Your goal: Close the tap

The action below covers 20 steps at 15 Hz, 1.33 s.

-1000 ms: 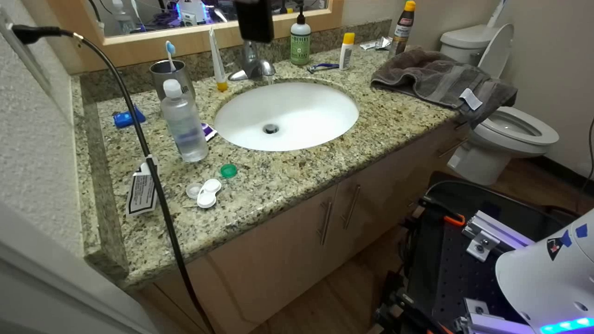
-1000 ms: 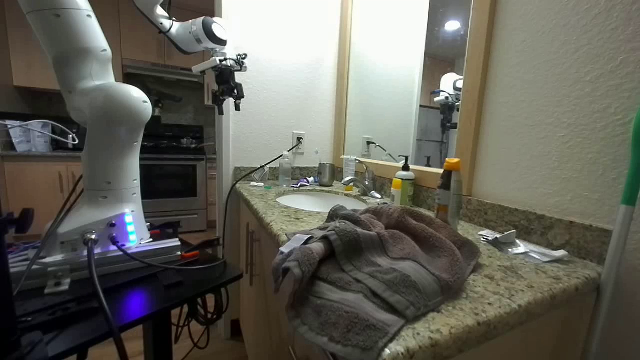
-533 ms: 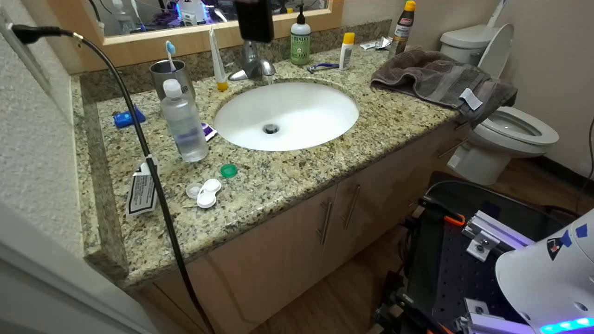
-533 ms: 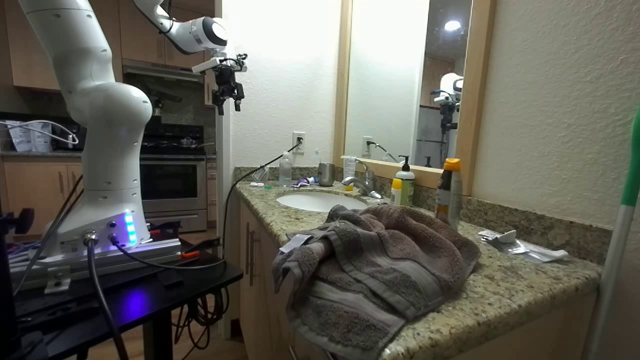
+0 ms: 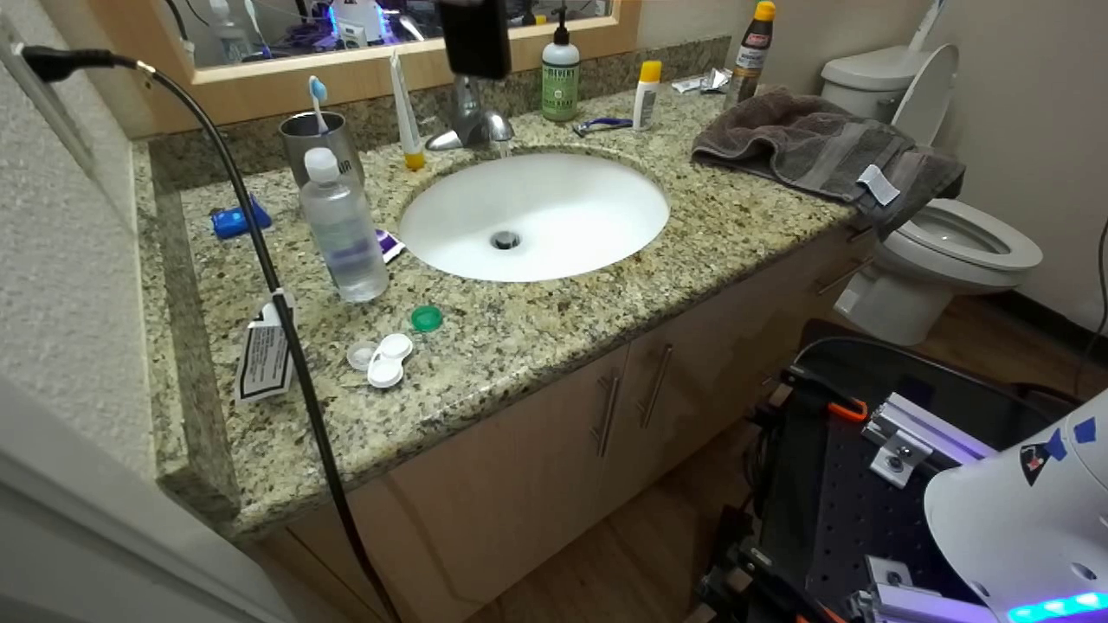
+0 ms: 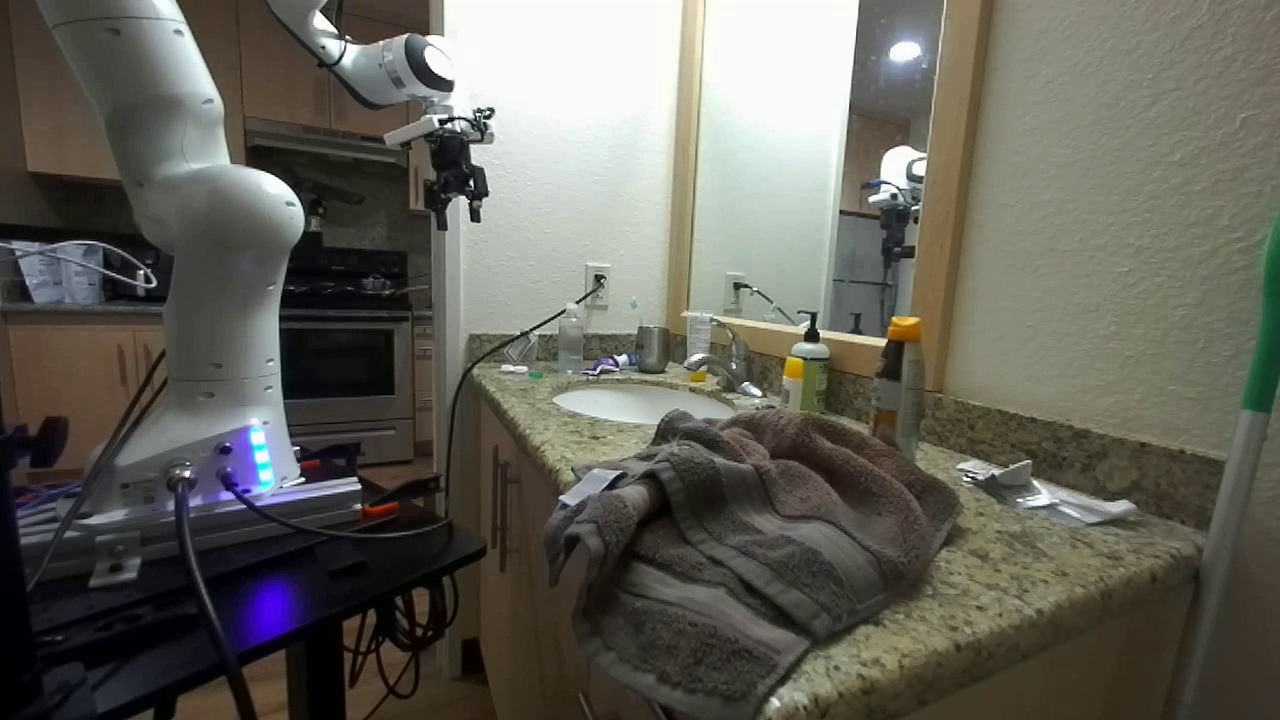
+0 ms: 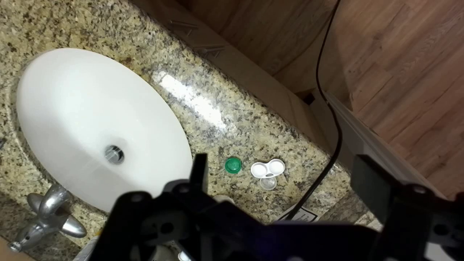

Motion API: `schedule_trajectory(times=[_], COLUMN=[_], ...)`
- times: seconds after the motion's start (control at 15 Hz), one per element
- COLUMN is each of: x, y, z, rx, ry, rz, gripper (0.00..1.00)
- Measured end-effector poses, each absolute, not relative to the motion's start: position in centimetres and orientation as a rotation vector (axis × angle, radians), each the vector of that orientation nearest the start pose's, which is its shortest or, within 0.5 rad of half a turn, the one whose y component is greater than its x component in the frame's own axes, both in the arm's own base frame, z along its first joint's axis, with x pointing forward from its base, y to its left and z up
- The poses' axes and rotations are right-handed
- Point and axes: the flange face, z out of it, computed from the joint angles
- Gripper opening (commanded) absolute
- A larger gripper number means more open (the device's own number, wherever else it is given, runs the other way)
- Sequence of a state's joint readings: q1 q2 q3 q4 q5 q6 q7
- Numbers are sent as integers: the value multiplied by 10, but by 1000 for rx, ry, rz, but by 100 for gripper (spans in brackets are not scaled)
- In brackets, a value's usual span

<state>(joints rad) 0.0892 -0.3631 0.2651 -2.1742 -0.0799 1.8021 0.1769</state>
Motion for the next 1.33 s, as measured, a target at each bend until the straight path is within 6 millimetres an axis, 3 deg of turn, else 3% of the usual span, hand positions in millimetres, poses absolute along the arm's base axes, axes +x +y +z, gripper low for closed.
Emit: schedule_trajectory(times=[0.2,0.33,0.6,0.8,0.93,1.2,1.33], x=[421,432,472,503,518,522,524], y=[154,133,41,-25,-37,-30,-31], z=[535,542,563,568,564,560,549], rx=[-3318,-3341,-3333,-3282,-3248,-3246,-3274], ry=[-264,-160,191,407,408,387,406], rz=[-50,-80,-176,-191,-166,-156,-129], gripper=[100,100,100,100,100,100,100])
